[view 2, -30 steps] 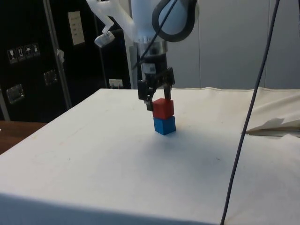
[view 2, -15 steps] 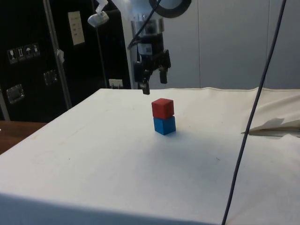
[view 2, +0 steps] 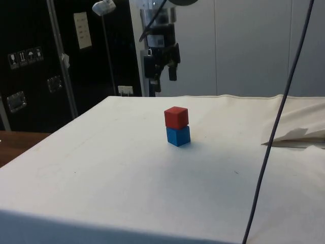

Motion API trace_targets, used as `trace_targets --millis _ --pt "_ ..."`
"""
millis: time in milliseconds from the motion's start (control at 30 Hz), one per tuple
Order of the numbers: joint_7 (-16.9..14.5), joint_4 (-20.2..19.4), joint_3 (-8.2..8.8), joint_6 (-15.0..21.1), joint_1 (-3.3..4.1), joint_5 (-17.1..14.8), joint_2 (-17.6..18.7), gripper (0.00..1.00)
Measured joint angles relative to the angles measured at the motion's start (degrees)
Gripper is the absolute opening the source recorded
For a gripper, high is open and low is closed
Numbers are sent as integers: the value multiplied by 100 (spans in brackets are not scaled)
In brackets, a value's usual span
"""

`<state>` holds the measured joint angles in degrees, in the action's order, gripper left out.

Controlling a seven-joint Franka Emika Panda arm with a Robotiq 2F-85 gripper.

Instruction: Stack the two cubes.

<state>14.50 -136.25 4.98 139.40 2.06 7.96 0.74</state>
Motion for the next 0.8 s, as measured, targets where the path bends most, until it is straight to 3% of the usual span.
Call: trace_targets --millis 467,800 --pt "-710 63 -6 -166 0 0 -269 100" --pt "-1049 103 -23 -206 6 0 -332 100"
